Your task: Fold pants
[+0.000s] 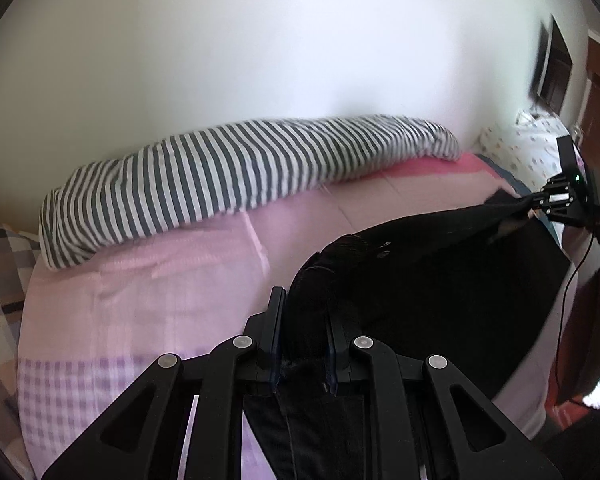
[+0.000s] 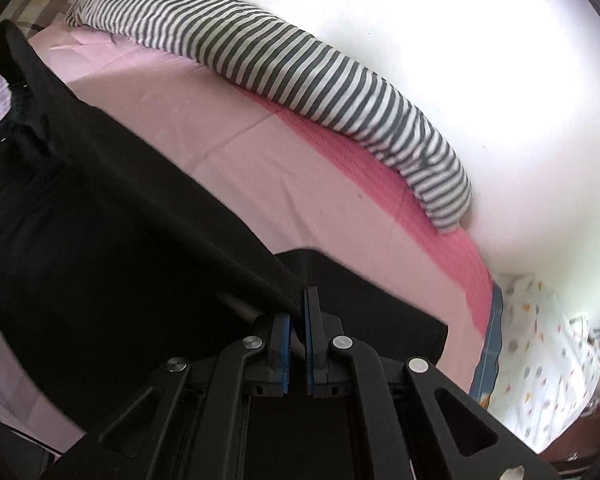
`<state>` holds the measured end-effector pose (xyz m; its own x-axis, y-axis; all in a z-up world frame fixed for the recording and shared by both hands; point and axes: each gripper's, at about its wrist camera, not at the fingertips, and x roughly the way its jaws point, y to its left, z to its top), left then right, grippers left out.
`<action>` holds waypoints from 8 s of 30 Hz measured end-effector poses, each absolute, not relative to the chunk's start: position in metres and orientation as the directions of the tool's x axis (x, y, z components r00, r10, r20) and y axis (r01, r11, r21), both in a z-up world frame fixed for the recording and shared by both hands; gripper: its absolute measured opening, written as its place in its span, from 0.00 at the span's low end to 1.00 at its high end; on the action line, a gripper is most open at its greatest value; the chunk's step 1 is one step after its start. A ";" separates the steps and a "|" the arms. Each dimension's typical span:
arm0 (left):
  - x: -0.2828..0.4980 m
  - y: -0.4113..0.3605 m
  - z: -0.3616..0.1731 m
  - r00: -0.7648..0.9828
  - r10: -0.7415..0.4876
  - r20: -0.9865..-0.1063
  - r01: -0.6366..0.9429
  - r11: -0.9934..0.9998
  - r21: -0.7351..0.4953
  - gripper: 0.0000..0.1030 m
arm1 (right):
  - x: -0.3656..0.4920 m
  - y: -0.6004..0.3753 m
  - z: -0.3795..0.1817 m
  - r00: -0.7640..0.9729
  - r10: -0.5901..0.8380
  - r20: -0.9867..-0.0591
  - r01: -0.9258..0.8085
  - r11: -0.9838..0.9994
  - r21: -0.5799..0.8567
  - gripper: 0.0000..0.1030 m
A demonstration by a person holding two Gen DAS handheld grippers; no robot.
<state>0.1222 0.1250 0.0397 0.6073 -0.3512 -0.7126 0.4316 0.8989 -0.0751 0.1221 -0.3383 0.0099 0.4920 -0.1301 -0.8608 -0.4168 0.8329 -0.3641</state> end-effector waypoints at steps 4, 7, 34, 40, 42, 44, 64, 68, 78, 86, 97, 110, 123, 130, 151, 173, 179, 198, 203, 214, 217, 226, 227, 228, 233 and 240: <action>0.089 0.122 0.023 0.565 -0.362 -0.741 0.461 0.884 -0.081 0.17 | 0.077 -0.343 0.005 0.456 -0.114 -0.883 -0.408 0.855 -0.321 0.04; 0.068 0.119 0.006 0.534 -0.352 -0.769 0.478 0.876 -0.069 0.17 | 0.060 -0.345 -0.015 0.428 -0.114 -0.897 -0.405 0.863 -0.303 0.03; -0.001 0.119 -0.049 0.448 -0.229 -0.864 0.412 0.911 -0.028 0.78 | -0.006 -0.342 -0.055 0.372 -0.047 -0.927 -0.168 0.979 -0.117 0.45; -0.014 0.168 -0.042 0.403 -0.392 -0.827 0.211 0.919 -0.333 0.78 | -0.019 -0.343 -0.042 0.377 0.102 -0.920 -0.104 0.992 0.067 0.48; -0.018 0.186 -0.039 0.396 -0.470 -0.789 0.098 0.876 -0.473 0.78 | -0.023 -0.344 -0.038 0.387 0.155 -0.909 -0.081 0.988 0.134 0.48; -0.021 0.197 -0.039 0.391 -0.530 -0.752 0.015 0.821 -0.571 0.78 | -0.026 -0.343 -0.035 0.392 0.204 -0.897 -0.070 0.979 0.193 0.48; -0.012 0.172 -0.088 0.349 -0.663 -0.662 -0.368 0.553 -0.748 0.63 | -0.037 -0.340 -0.048 0.400 0.348 -0.848 0.001 0.925 0.380 0.48; -0.010 0.167 -0.092 0.367 -0.638 -0.677 -0.393 0.553 -0.735 0.45 | -0.039 -0.345 -0.052 0.402 0.333 -0.853 0.017 0.929 0.371 0.48; -0.007 0.159 -0.063 0.483 -0.525 -0.701 -0.315 0.642 -0.699 0.16 | -0.047 -0.372 -0.064 0.422 0.319 -0.848 0.125 0.906 0.403 0.49; -0.003 0.169 -0.062 0.506 -0.532 -0.679 -0.317 0.618 -0.720 0.15 | -0.045 -0.409 -0.083 0.486 0.373 -0.790 0.289 0.784 0.549 0.48; 0.003 0.179 -0.053 0.519 -0.530 -0.671 -0.301 0.621 -0.724 0.15 | -0.033 -0.431 -0.093 0.576 0.367 -0.730 0.379 0.672 0.637 0.40; 0.010 0.174 -0.046 0.484 -0.472 -0.736 -0.224 0.747 -0.626 0.15 | -0.032 -0.413 -0.073 0.597 0.315 -0.738 0.348 0.727 0.592 0.06; 0.012 0.166 -0.069 0.389 -0.393 -0.833 -0.109 0.878 -0.465 0.16 | -0.045 -0.397 -0.090 0.520 0.248 -0.817 0.384 0.787 0.483 0.05; 0.006 0.152 -0.052 0.407 -0.364 -0.838 -0.043 0.908 -0.416 0.30 | -0.040 -0.404 -0.081 0.532 0.319 -0.784 0.364 0.750 0.552 0.10; -0.018 -0.021 0.013 0.445 -0.501 -0.743 0.476 0.834 -0.277 0.56 | -0.025 -0.439 -0.080 0.588 0.424 -0.689 0.347 0.638 0.688 0.12; -0.006 -0.262 -0.064 0.334 -0.477 -0.813 0.740 0.667 -0.087 0.58 | -0.018 -0.454 -0.077 0.593 0.527 -0.608 0.331 0.530 0.781 0.10; 0.011 -0.265 -0.064 0.314 -0.484 -0.817 0.716 0.685 -0.130 0.07 | -0.022 -0.458 -0.087 0.608 0.523 -0.598 0.326 0.522 0.788 0.13; 0.037 -0.245 -0.031 0.331 -0.539 -0.774 0.653 0.723 -0.224 0.07 | -0.014 -0.455 -0.122 0.738 0.594 -0.321 0.284 0.158 0.946 0.50; 0.033 -0.246 -0.033 0.315 -0.544 -0.778 0.667 0.710 -0.227 0.07 | -0.004 -0.476 -0.117 0.813 0.502 -0.295 0.264 0.133 0.955 0.50; 0.030 -0.249 -0.038 0.294 -0.549 -0.782 0.670 0.702 -0.241 0.07 | 0.000 -0.563 -0.101 0.930 0.298 -0.213 0.210 0.043 0.977 0.50; 0.031 -0.252 -0.041 0.290 -0.540 -0.790 0.670 0.704 -0.236 0.07 | 0.000 -0.572 -0.090 0.926 0.285 -0.247 0.229 0.095 0.969 0.50; 0.026 -0.254 -0.046 0.281 -0.530 -0.800 0.680 0.698 -0.224 0.07 | 0.002 -0.603 -0.084 0.897 0.219 -0.383 0.337 0.220 0.916 0.21; 0.025 -0.254 -0.046 0.281 -0.529 -0.801 0.679 0.699 -0.223 0.07 | 0.003 -0.606 -0.083 0.897 0.212 -0.388 0.342 0.224 0.913 0.21; 0.025 -0.254 -0.046 0.281 -0.528 -0.801 0.679 0.700 -0.224 0.07 | 0.003 -0.611 -0.082 0.891 0.196 -0.411 0.363 0.238 0.901 0.18; 0.025 -0.255 -0.047 0.281 -0.519 -0.807 0.683 0.699 -0.212 0.07 | -0.010 -0.632 -0.090 0.852 0.150 -0.501 0.439 0.317 0.841 0.11; 0.020 -0.259 -0.043 0.285 -0.519 -0.806 0.701 0.686 -0.194 0.07 | -0.027 -0.636 -0.052 0.785 0.074 -0.614 0.492 0.527 0.693 0.05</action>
<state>0.0203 -0.2588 -0.0431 0.2855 -0.5192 -0.8056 0.7009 0.6863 -0.1940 -0.0270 -0.6356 -0.0522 0.7855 0.0741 -0.6144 0.4924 0.5267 0.6929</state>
